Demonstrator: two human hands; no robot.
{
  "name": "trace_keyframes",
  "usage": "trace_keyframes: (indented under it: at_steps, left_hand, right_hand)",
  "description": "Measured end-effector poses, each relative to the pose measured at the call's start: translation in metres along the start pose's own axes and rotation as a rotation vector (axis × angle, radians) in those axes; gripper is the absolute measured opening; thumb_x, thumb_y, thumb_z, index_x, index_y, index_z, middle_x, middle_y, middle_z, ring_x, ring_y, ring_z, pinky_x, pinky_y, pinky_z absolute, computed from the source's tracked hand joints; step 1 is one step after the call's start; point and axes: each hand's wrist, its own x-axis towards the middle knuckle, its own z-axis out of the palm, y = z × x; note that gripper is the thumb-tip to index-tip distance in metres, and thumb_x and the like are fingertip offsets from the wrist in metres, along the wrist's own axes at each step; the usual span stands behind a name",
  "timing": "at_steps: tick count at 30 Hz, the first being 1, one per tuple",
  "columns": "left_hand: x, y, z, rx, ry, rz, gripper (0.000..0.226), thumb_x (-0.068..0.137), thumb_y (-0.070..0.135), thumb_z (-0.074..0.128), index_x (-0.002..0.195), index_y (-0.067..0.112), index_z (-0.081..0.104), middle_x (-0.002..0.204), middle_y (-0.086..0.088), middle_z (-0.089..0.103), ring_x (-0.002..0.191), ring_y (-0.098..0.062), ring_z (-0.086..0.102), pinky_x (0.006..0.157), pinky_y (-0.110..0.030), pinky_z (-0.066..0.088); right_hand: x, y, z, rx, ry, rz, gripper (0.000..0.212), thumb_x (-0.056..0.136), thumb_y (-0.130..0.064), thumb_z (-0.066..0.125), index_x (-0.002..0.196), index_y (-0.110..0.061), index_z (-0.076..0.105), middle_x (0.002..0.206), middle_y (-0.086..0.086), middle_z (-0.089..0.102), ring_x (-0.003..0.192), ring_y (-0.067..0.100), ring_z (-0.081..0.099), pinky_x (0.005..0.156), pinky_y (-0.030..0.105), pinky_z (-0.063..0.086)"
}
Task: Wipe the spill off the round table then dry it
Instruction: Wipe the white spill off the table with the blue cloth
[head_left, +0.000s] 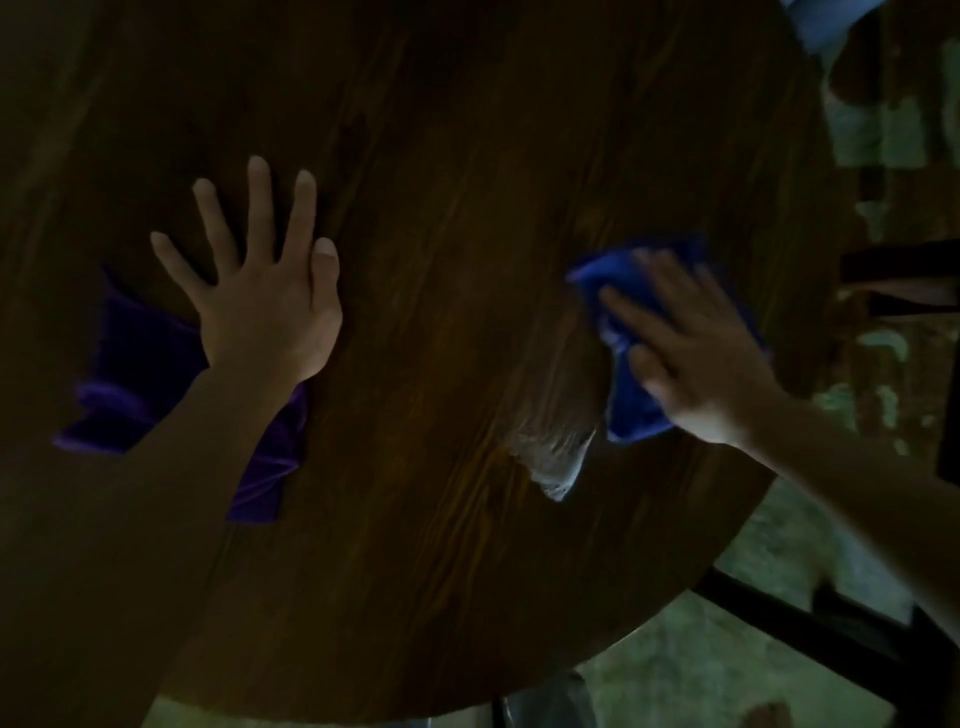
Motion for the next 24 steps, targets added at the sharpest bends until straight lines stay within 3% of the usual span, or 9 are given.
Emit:
trace_keyframes:
  at_steps: [4,7,11,13,16,18,20,22,24]
  left_hand:
    - [-0.002,-0.002,-0.002,-0.016,-0.002,0.002,0.064,0.102,0.061,-0.001,0.162,0.04,-0.006,0.174,0.0,-0.008,0.157,-0.037,-0.012,0.116,-0.074,-0.007]
    - [-0.001,-0.002,-0.004,-0.032,-0.01,0.002,0.063,0.103,0.06,0.0,0.163,0.04,-0.006,0.174,0.0,-0.008,0.157,-0.037,-0.013,0.116,-0.074,-0.008]
    - [-0.002,-0.002,-0.005,-0.031,-0.025,0.011,0.062,0.104,0.058,0.001,0.163,0.039,-0.006,0.173,0.0,-0.01,0.157,-0.038,-0.014,0.116,-0.075,-0.007]
    - [-0.001,-0.003,-0.005,-0.037,-0.031,0.005,0.062,0.104,0.058,0.001,0.163,0.04,-0.007,0.173,0.001,-0.011,0.157,-0.037,-0.016,0.116,-0.075,-0.007]
    - [0.0,-0.003,-0.002,-0.049,-0.026,0.004,0.061,0.104,0.058,0.002,0.162,0.041,-0.008,0.173,0.001,-0.011,0.156,-0.036,-0.016,0.116,-0.075,-0.008]
    - [-0.001,-0.003,-0.001,-0.056,-0.015,0.015,0.061,0.105,0.057,0.004,0.163,0.04,-0.006,0.174,0.0,-0.009,0.156,-0.037,-0.015,0.115,-0.075,-0.008]
    - [-0.002,-0.003,-0.002,-0.054,-0.017,0.015,0.061,0.105,0.056,0.004,0.163,0.039,-0.004,0.174,-0.001,-0.008,0.157,-0.038,-0.015,0.115,-0.075,-0.008]
    - [-0.002,-0.003,-0.002,-0.051,-0.025,0.011,0.061,0.105,0.056,0.003,0.163,0.039,-0.004,0.174,-0.001,-0.008,0.156,-0.038,-0.015,0.115,-0.075,-0.009]
    - [-0.002,-0.002,-0.002,-0.044,-0.031,0.01,0.061,0.105,0.056,0.003,0.162,0.04,-0.006,0.174,-0.001,-0.008,0.156,-0.038,-0.015,0.115,-0.074,-0.009]
  right_hand:
    - [-0.064,-0.051,0.009,0.075,0.007,0.498,0.057,0.111,-0.047,0.01,0.165,-0.029,0.015,0.174,0.01,0.006,0.162,0.026,-0.002,0.131,0.044,-0.002]
    - [-0.091,-0.148,0.029,0.11,-0.024,0.692,0.058,0.111,-0.049,0.005,0.164,-0.026,0.01,0.172,0.012,0.006,0.16,0.03,0.003,0.126,0.054,0.013]
    - [-0.023,-0.22,0.033,0.215,0.067,0.688,0.058,0.111,-0.05,0.011,0.164,-0.025,0.01,0.173,0.013,0.01,0.16,0.032,0.006,0.128,0.054,0.008]
    - [0.039,-0.186,0.02,0.243,0.146,0.687,0.059,0.111,-0.049,0.015,0.166,-0.027,0.015,0.174,0.01,0.011,0.161,0.031,0.007,0.129,0.053,0.005]
    - [0.084,-0.085,-0.005,0.172,0.154,0.834,0.06,0.109,-0.045,0.025,0.166,-0.028,0.024,0.174,0.013,0.012,0.161,0.032,0.012,0.129,0.053,0.01]
    - [0.061,-0.04,-0.01,0.135,0.125,0.882,0.059,0.11,-0.043,0.026,0.166,-0.028,0.023,0.174,0.014,0.01,0.161,0.032,0.01,0.129,0.053,0.011]
    - [0.011,-0.043,-0.007,0.137,0.067,0.852,0.061,0.109,-0.045,0.017,0.167,-0.026,0.019,0.175,0.014,0.007,0.162,0.032,0.005,0.129,0.053,0.01]
    - [-0.035,-0.094,0.009,0.075,-0.09,0.827,0.065,0.107,-0.046,0.006,0.166,-0.024,0.021,0.175,0.014,0.002,0.161,0.034,-0.007,0.129,0.057,0.007]
    - [-0.057,-0.16,0.025,0.018,-0.211,0.701,0.064,0.107,-0.047,0.007,0.165,-0.024,0.024,0.174,0.014,-0.004,0.16,0.035,-0.016,0.128,0.057,-0.001]
